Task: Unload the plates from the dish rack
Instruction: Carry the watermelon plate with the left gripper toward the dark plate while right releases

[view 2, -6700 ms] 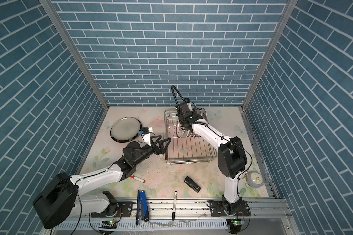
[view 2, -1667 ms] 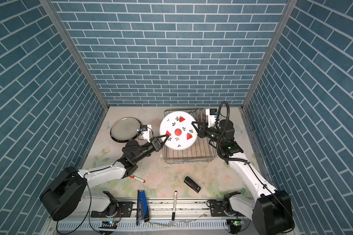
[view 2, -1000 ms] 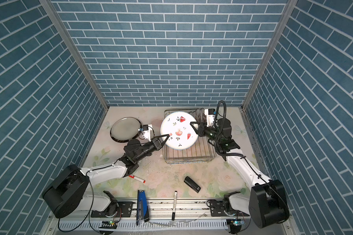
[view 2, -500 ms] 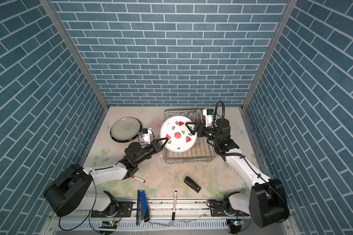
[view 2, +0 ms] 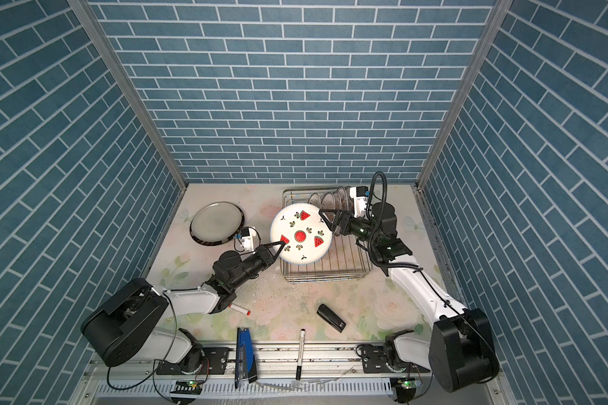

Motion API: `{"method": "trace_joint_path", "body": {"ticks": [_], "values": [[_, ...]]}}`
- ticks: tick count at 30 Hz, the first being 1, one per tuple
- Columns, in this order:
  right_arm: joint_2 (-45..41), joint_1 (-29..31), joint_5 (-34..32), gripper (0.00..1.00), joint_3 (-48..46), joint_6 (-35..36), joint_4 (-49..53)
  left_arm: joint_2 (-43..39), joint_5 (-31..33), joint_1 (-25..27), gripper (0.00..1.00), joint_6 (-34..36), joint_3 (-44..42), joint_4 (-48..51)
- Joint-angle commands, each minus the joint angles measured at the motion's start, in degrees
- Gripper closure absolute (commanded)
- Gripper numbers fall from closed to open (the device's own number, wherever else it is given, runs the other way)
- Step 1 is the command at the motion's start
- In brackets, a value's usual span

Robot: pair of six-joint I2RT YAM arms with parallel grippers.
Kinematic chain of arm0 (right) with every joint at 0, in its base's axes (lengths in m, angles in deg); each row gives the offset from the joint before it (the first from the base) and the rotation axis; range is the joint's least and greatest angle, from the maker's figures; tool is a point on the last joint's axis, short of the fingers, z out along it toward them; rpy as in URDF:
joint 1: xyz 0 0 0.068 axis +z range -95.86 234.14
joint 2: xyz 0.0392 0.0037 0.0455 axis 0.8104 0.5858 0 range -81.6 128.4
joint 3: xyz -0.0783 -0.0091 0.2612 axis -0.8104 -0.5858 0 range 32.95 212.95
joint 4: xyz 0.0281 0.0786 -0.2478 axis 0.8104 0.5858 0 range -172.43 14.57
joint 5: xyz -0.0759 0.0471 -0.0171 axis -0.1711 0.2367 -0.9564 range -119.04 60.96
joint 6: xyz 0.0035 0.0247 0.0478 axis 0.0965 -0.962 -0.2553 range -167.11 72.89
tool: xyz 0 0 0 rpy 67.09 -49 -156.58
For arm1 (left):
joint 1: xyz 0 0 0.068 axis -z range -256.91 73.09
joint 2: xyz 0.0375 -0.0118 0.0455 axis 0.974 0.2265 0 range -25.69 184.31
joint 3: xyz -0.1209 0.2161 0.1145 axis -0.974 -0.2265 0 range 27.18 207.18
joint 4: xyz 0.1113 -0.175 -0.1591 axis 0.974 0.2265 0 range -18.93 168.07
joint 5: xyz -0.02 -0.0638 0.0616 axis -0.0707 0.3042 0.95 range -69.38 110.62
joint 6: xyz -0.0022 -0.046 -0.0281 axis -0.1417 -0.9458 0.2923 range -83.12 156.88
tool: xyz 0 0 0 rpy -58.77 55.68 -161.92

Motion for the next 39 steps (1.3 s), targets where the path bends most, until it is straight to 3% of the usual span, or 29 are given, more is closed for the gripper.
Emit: {"method": "trace_joint_path", "body": {"ticks": [1,6,16,20,28,32,39], "values": [[-0.9,0.8,-1.8,0.01,1.9,2.4,0.0,-0.9,-0.2,-1.4,1.00,-1.4,0.0,-10.9],[-1.3,1.7,-0.6,0.01,3.0,2.6,-0.2,-0.1,0.0,-1.9,1.00,-1.9,-0.5,-11.7],[-0.3,5.6,-4.5,0.01,5.3,7.0,3.1,-0.3,-2.9,-6.1,1.00,-5.1,-2.4,-14.4],[1.3,6.6,-1.7,0.01,6.6,7.4,2.7,-0.6,-4.7,-6.7,1.00,-6.5,-2.2,-16.0],[1.4,9.7,-8.3,0.01,8.7,11.6,8.6,-6.8,-2.4,-7.0,1.00,-4.9,-1.7,-5.2],[1.9,11.4,-10.2,0.01,10.4,13.7,12.0,-13.0,-0.7,-6.9,1.00,-2.0,0.9,9.2],[2.0,13.1,-13.0,0.01,11.3,14.9,13.6,-20.6,2.6,-7.9,1.00,-0.1,-0.5,14.9]]}}
